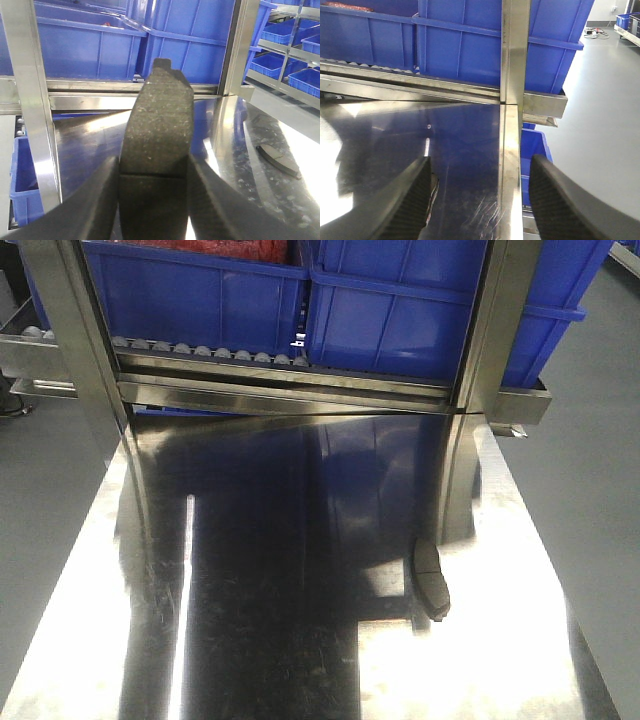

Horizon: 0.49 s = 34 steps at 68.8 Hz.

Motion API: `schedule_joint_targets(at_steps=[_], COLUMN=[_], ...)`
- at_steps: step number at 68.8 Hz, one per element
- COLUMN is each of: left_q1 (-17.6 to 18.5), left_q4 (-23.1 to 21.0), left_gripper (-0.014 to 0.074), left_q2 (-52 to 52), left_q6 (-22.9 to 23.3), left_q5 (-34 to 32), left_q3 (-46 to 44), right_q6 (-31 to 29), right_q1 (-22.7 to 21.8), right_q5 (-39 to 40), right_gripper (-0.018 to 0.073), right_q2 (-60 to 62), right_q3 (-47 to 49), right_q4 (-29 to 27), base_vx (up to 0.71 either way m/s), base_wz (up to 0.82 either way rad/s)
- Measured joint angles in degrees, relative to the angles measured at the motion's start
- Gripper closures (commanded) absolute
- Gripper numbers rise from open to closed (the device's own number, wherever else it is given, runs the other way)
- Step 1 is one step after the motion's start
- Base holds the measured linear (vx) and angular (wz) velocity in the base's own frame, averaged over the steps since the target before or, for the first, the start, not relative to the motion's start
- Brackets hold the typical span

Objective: Move and align brake pads A on conveyor
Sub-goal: 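Move the right gripper toward the brake pad nearest it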

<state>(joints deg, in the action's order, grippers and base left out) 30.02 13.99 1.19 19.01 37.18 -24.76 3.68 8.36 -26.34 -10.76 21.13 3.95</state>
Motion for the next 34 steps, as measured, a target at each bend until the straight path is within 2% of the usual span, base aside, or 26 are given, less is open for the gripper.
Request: schedule_joint_targets(at_steps=[17, 34], left_q1=[0.0, 0.0], left_q4=[-0.05, -0.05], left_gripper=[0.0603, 0.0603], left_q2=[0.0, 0.0], left_q6=[0.0, -0.02], left_q5=[-0.1, -0.1], left_q3=[0.0, 0.0], right_q6=[0.0, 0.18], right_q1=[0.0, 0.0], right_q5=[0.17, -3.4], right_gripper=[0.0136, 0.0165], right_q2=[0.0, -3.74], right_q3=[0.0, 1.26], right_q4=[1.03, -1.9], base_vx=[0.0, 0.0], base_wz=[0.0, 0.0])
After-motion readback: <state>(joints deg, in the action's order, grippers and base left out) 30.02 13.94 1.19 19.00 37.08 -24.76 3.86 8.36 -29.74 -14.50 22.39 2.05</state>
